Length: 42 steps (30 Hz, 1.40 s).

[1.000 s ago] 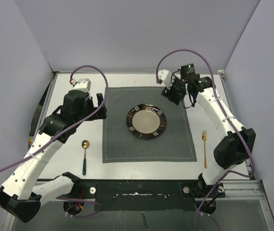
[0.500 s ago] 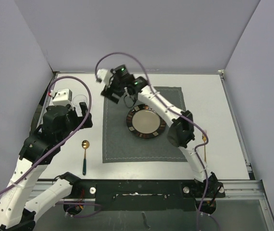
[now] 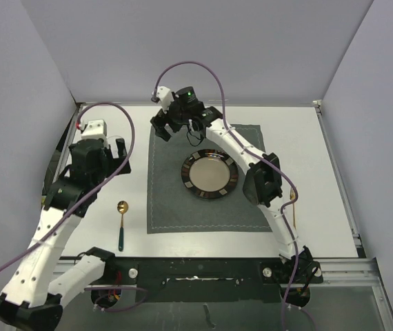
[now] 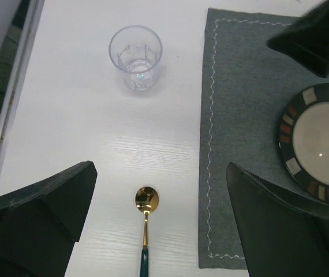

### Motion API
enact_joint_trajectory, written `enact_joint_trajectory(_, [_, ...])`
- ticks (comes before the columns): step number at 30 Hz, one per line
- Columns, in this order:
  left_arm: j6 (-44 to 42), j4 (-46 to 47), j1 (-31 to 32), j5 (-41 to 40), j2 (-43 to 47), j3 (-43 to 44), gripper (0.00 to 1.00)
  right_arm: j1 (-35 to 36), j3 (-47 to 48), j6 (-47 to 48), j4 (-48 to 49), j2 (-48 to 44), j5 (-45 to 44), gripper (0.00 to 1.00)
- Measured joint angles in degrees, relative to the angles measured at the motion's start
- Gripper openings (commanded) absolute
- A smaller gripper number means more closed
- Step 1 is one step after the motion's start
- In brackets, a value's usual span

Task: Set the dinner table for one person
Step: Pick up the cup at the center of the board.

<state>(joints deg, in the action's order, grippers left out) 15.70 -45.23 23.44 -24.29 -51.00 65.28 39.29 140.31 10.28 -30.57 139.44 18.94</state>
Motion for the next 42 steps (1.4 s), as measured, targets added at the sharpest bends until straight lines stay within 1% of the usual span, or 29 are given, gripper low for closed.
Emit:
enact_joint_trajectory(1, [-0.22,2.14,-3.23,2.54,-1.18,-1.33,0.97,-0.76,-2.43,0.72,0.55,-1.29,-0.33,0.98])
enact_joint_trajectory(2, [-0.13,4.52,-7.82,6.14,-2.29,-2.78,0.98,-1.16,-4.85,1.29,0.63,-2.51,-0.50,0.98])
enact_joint_trajectory(4, [1.29,9.22,-19.65,14.62,-5.84,-5.18,0.98,-1.77,-11.89,2.51,0.35,-6.23,-0.85,0.98])
enact_joint_trajectory(5, [3.23,12.04,-26.53,21.16,-9.57,-5.62,0.98,-1.97,-15.50,3.08,0.13,-8.22,-0.96,0.98])
enact_joint_trajectory(6, [3.89,13.53,-31.74,23.23,-11.54,-5.62,0.98,-2.32,-18.40,3.67,-0.11,-9.92,-1.05,0.98])
enact_joint_trajectory(8, [5.92,16.44,-38.84,28.72,-17.31,-4.04,0.98,-3.15,-25.88,5.22,-0.24,-14.51,-1.33,0.98])
enact_joint_trajectory(10, [7.28,19.02,-41.70,33.22,-23.61,-0.59,0.98,-4.74,-32.46,6.69,-0.33,-19.37,-1.53,0.98])
enact_joint_trajectory(12, [8.35,21.53,-42.01,37.83,-29.73,4.17,0.98,-7.58,-37.73,7.87,-0.13,-24.11,-1.51,0.98])
enact_joint_trajectory(15, [9.97,24.39,-41.24,43.04,-35.76,10.25,0.98,-15.85,-45.05,9.70,0.79,-31.76,-1.01,0.98])
enact_joint_trajectory(17, [10.73,24.94,-40.54,45.05,-37.59,13.33,0.98,-22.32,-49.07,10.95,1.84,-36.11,-0.33,0.98])
enact_joint_trajectory(20, [10.49,23.34,-39.82,45.59,-38.16,16.61,0.98,-31.32,-54.05,12.90,3.45,-40.96,-0.04,0.99])
enact_joint_trajectory(22, [9.29,22.29,-39.71,44.92,-38.16,17.42,0.95,-34.29,-56.02,13.97,3.93,-42.51,-0.24,0.93])
enact_joint_trajectory(23, [8.74,21.68,-39.74,44.04,-38.16,17.42,0.92,-34.75,-56.46,14.60,3.89,-42.71,-0.26,0.88])
enact_joint_trajectory(24, [7.76,20.61,-39.87,42.58,-38.18,16.94,0.77,-35.12,-56.68,14.86,3.91,-42.66,-0.28,0.83])
enact_joint_trajectory(25, [7.39,19.93,-40.02,41.77,-38.25,16.24,0.57,-35.12,-56.78,14.95,3.89,-42.51,-0.22,0.80])
enact_joint_trajectory(26, [7.04,19.54,-40.26,41.09,-38.36,15.13,0.51,-35.34,-56.83,14.78,3.76,-42.34,-0.11,0.79])
enact_joint_trajectory(27, [6.82,19.23,-40.59,40.79,-38.77,14.05,0.56,-35.52,-56.83,14.40,3.78,-42.23,0.20,0.80])
enact_joint_trajectory(28, [6.45,19.04,-40.94,40.68,-39.50,13.27,0.84,-35.71,-56.83,13.84,3.78,-42.16,0.39,0.81])
enact_joint_trajectory(29, [6.16,18.91,-41.29,40.72,-40.98,12.76,0.96,-36.20,-56.83,13.22,3.80,-42.16,0.63,0.82])
enact_joint_trajectory(31, [6.14,19.34,-41.57,40.98,-44.61,12.33,0.98,-37.57,-56.81,12.04,3.91,-42.18,0.79,0.83])
enact_joint_trajectory(35, [6.86,20.44,-40.48,40.74,-51.93,12.20,0.97,-40.06,-56.81,11.47,3.85,-42.27,-0.15,0.83])
enact_joint_trajectory(39, [6.40,20.55,-37.73,39.45,-56.78,13.66,0.96,-42.27,-56.81,10.78,3.87,-42.38,-0.39,0.84])
enact_joint_trajectory(42, [5.81,20.55,-36.02,38.49,-58.27,15.67,0.95,-43.43,-56.81,10.16,3.89,-42.38,-0.28,0.84])
